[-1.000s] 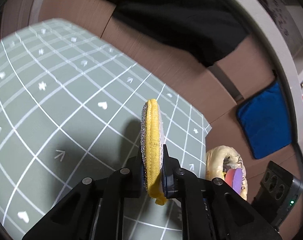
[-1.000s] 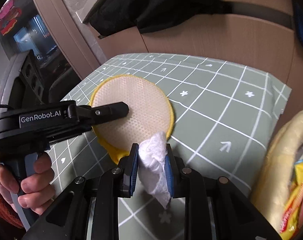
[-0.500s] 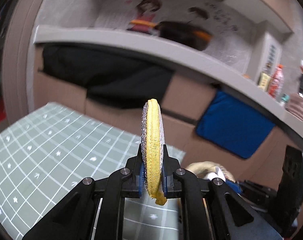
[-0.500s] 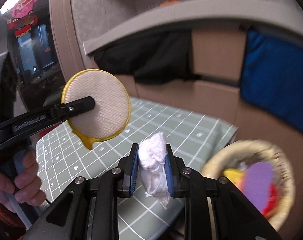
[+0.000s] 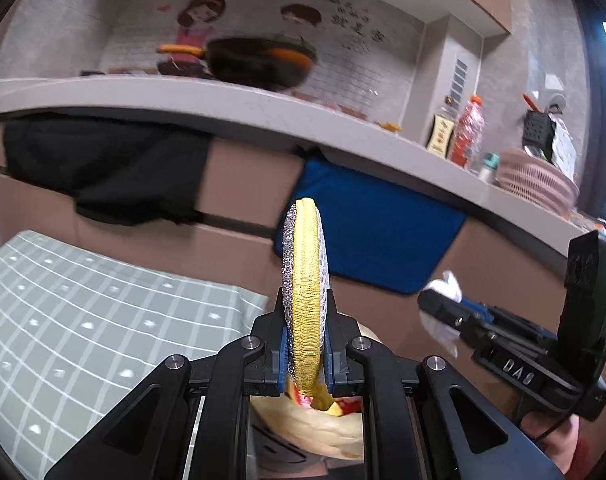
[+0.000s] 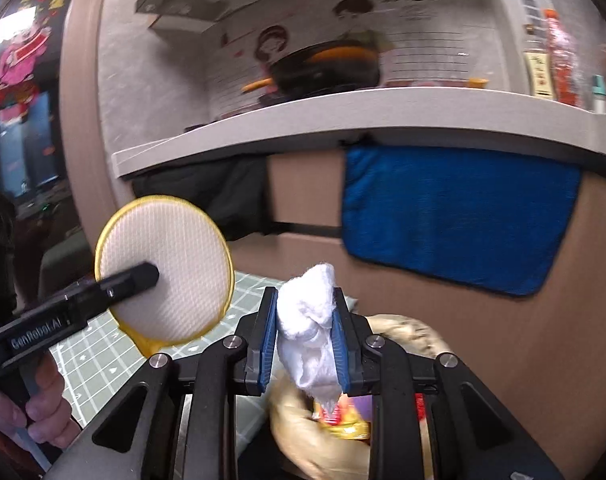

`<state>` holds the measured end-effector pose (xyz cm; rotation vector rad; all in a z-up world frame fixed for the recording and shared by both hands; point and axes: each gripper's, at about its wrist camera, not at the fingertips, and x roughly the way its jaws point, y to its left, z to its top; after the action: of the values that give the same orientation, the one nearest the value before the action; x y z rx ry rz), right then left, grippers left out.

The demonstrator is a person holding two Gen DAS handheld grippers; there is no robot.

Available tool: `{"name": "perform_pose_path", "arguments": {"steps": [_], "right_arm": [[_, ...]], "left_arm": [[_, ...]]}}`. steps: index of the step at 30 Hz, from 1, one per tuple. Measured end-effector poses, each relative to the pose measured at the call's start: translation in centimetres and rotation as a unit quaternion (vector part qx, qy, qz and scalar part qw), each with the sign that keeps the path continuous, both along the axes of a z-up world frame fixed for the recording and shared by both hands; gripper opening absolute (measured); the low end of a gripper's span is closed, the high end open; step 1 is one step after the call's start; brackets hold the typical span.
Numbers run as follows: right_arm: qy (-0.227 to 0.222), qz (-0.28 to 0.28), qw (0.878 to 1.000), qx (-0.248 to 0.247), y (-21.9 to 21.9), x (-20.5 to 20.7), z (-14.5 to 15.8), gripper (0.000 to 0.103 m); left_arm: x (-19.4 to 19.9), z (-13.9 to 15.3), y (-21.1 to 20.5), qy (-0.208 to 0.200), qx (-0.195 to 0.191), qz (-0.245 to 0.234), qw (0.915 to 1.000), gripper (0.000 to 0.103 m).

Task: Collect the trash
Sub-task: 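Carry the mesh pad and tissue over the bin and release both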

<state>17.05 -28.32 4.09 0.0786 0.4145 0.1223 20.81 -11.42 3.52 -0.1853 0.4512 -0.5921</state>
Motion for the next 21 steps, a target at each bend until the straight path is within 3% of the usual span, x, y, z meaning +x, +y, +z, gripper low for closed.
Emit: {"name": "perform_pose_path", "arguments": {"steps": [6, 18, 21], "right_arm": [[0.01, -0.028, 0.999, 0.019, -3.2, 0.4, -1.5, 0.025], [0.068, -0.06, 0.995, 0.045, -6.8, 5.2, -7.2, 0.025], [0.074, -0.07, 0.993, 0.053, -7.5, 5.5, -7.8, 0.025]], "left_arm": [[2.4, -3.4, -3.6, 0.039, 0.011, -0.031, 0.9987, 0.014], [8.6, -9.4, -8.3, 0.107, 0.023, -0.077, 0.9909, 0.014], [9.0, -9.9, -8.4, 0.106, 0.019, -0.085, 0.9905, 0.03]]}}
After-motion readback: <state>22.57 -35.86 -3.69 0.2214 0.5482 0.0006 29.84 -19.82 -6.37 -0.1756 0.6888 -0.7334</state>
